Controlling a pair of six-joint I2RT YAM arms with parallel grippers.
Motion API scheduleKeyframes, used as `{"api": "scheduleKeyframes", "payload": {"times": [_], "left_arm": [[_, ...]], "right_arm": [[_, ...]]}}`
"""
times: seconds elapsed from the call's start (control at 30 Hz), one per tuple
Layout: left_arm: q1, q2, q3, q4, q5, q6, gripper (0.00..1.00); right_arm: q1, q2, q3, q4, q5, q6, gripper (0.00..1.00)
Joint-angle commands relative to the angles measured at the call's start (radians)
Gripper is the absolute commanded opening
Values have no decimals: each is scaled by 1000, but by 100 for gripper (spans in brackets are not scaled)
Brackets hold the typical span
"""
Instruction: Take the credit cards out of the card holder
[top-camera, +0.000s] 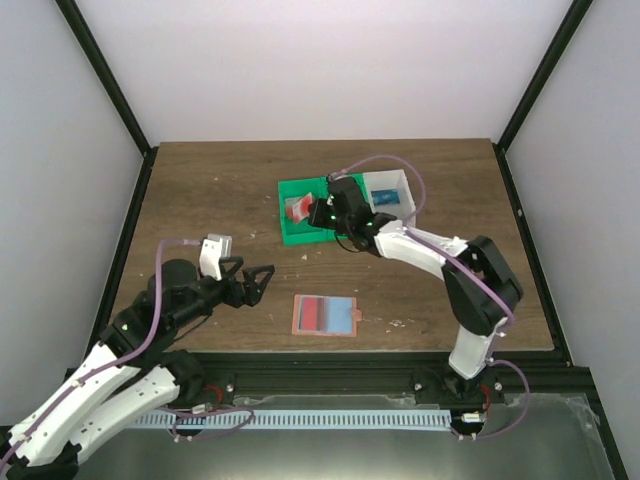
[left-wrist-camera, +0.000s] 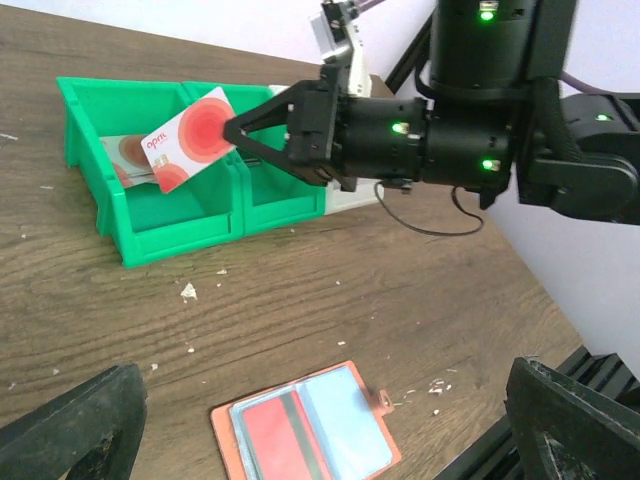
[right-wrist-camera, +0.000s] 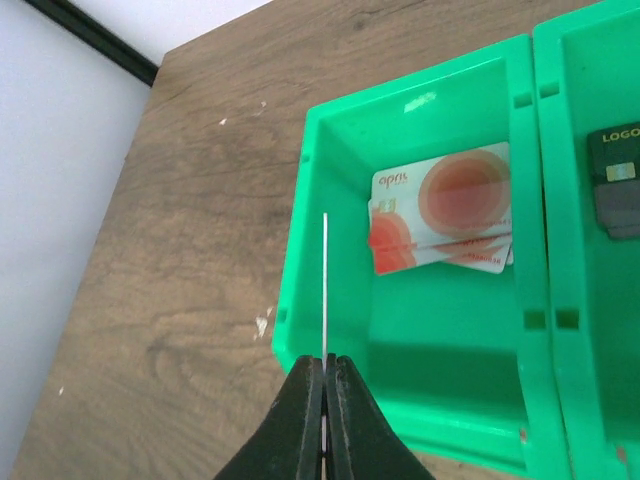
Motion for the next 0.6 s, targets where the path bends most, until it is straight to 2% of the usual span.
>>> {"api": "scheduleKeyframes", "payload": {"times": [0.0, 0.27, 0.57], "left_arm": [[3, -25, -6, -14, -13, 16, 100], [0, -61, -12, -12, -24, 14, 100], [-5, -55, -9, -14, -22, 14, 100]], "right_arm": [[-8, 84, 108, 10, 90, 47, 0], [-13, 250, 244, 2, 53, 67, 0], [-17, 353, 347, -53, 59, 80, 1]]}}
